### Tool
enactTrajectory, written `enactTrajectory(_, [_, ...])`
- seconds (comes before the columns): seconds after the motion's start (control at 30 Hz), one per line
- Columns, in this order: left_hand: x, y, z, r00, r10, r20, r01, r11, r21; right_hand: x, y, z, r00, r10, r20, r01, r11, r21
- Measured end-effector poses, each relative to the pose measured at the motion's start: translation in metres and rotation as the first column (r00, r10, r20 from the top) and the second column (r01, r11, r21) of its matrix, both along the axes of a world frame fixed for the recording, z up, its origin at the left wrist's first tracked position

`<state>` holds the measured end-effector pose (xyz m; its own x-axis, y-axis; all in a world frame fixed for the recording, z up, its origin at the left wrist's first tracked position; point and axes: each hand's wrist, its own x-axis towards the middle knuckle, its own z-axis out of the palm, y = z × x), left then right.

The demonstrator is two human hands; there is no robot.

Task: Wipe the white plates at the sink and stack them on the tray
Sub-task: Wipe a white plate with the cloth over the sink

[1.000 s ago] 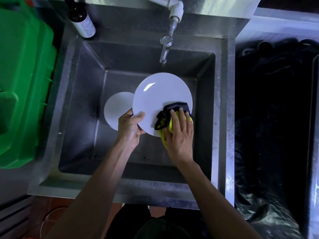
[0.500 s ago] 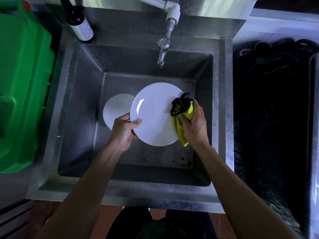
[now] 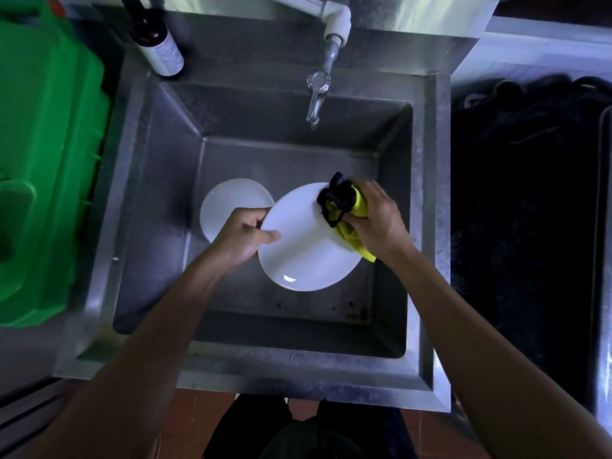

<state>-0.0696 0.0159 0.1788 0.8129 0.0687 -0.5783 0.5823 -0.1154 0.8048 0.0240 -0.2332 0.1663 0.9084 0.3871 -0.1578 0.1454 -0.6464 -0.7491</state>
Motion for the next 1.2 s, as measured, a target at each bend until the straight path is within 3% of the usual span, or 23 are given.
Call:
enactTrajectory(0.33, [0.027,-0.01,0.005,0.95,-0.309,0.051,0.274,0.897,0.346,-0.003,0.015,0.012,0.938,0.264,0.226,-0.239,0.962,-0.132])
enactTrajectory(0.6, [0.023,-0.022,-0.009,0.95,-0.3,0.088,0.24,0.881,0.409,-0.013,0.012,0.017,0.94,0.216,0.264,-0.175,0.97,-0.171])
enactTrajectory(0.83, [0.013,-0.04,-0.01,0.965,-0.095,0.246,0.006,0.94,0.341,-0.021,0.006,0.016,0.917,0.168,0.361,-0.093,0.972,-0.217])
enactTrajectory(1.0, [-0.002,-0.042,-0.017,0.971,-0.025,0.236,-0.057,0.94,0.336,-0.024,0.002,0.013,0.878,0.142,0.456,-0.063,0.981,-0.183])
enactTrajectory(1.07, [-0.013,-0.04,-0.018,0.961,0.166,0.22,-0.218,0.947,0.237,-0.024,-0.001,0.011,0.869,0.119,0.48,-0.04,0.984,-0.171])
enactTrajectory(1.13, [-0.02,-0.039,-0.019,0.865,0.502,0.031,-0.502,0.861,0.078,-0.024,-0.004,0.01,0.858,0.096,0.505,-0.019,0.988,-0.156])
enactTrajectory(1.2, [-0.021,-0.043,-0.017,0.709,0.608,-0.358,-0.679,0.725,-0.114,-0.024,-0.004,0.01,0.841,0.08,0.536,-0.008,0.991,-0.137])
